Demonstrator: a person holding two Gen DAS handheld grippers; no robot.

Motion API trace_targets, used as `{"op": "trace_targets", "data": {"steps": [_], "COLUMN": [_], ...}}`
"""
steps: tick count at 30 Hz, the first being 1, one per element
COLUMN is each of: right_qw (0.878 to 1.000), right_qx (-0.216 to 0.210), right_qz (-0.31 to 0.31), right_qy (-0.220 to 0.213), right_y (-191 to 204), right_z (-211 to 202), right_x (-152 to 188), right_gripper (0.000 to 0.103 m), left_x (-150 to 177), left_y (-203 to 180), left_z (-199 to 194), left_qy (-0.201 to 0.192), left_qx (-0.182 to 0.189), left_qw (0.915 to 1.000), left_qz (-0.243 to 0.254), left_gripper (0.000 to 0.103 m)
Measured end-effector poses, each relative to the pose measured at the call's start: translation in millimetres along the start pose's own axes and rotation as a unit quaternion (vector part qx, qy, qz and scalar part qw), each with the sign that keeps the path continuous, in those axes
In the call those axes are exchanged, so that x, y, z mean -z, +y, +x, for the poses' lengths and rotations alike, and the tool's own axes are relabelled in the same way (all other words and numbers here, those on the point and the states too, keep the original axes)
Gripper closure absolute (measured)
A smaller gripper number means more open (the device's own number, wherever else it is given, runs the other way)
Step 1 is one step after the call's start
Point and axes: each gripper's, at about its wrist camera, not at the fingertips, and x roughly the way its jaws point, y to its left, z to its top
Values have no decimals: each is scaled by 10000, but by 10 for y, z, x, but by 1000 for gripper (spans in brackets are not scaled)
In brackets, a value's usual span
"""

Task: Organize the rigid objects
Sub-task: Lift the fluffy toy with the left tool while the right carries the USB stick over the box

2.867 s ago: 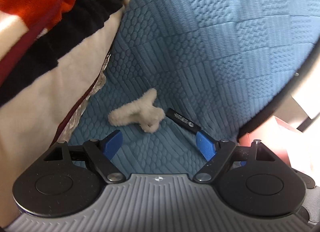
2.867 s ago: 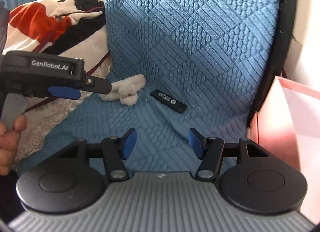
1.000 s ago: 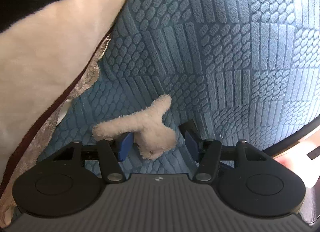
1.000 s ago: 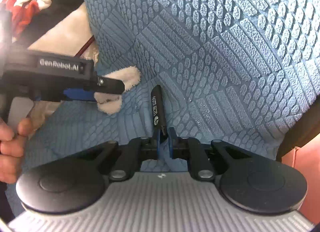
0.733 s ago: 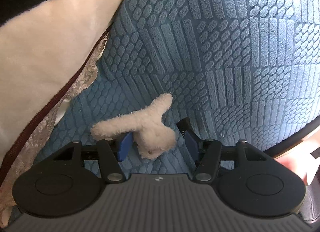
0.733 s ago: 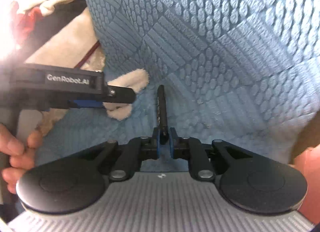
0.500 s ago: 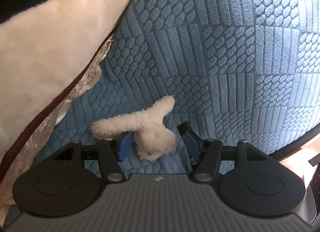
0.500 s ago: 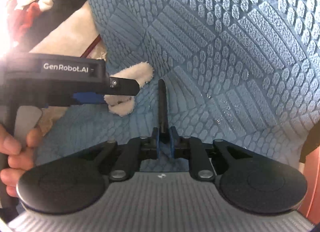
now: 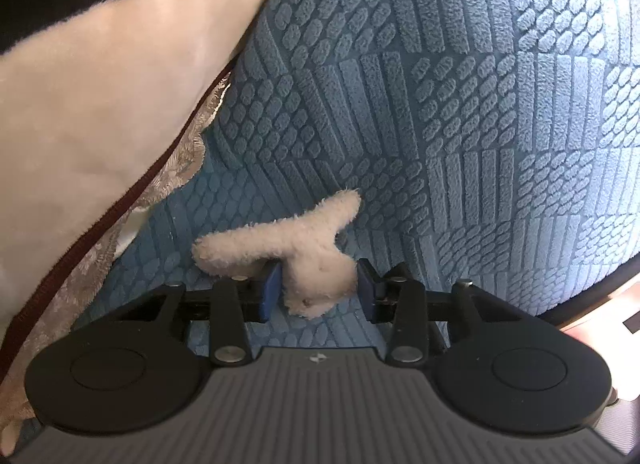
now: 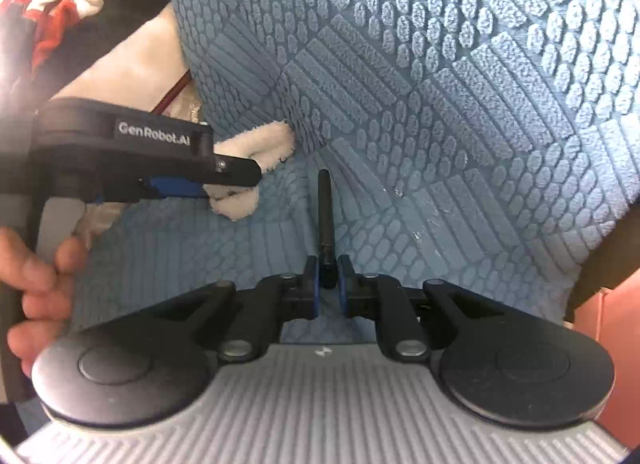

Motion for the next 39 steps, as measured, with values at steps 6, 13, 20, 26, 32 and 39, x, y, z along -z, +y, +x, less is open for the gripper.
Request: {"op": "trace_targets", "data": {"steps": [6,13,20,26,32,39], "right_qw": [9997,9989,9980,9978,9976,9964], "right_qx": [148,333,419,474,534,608], "right_qz": [-129,25,376,383,367,553], "right_qy": [-145,-318,-290,-255,-243,-227], "right_y": [-37,-32,68,271,448,697], "right_z": [-288,-630,-894,-1096,-1340,-1557], "right_x": [79,256,572,795,1036,1267], "right_gripper": [90,90,90,90,90,90], "left_x": [61,225,499,728,1000,1371], "left_y": [6,-122,-264,-302,-304,-249], "left_z": [-161,-251,-558,-879,-1161,-1485], "left_qy": [99,186,276,266,310,511], "left_qx": [285,373,607,739,727,637], "left_qw": [9995,9989,9967,9952,9928,9911], "left_qz": [19,214,469,587,899,1054], "left_gripper": [61,65,65,65,65,65]}}
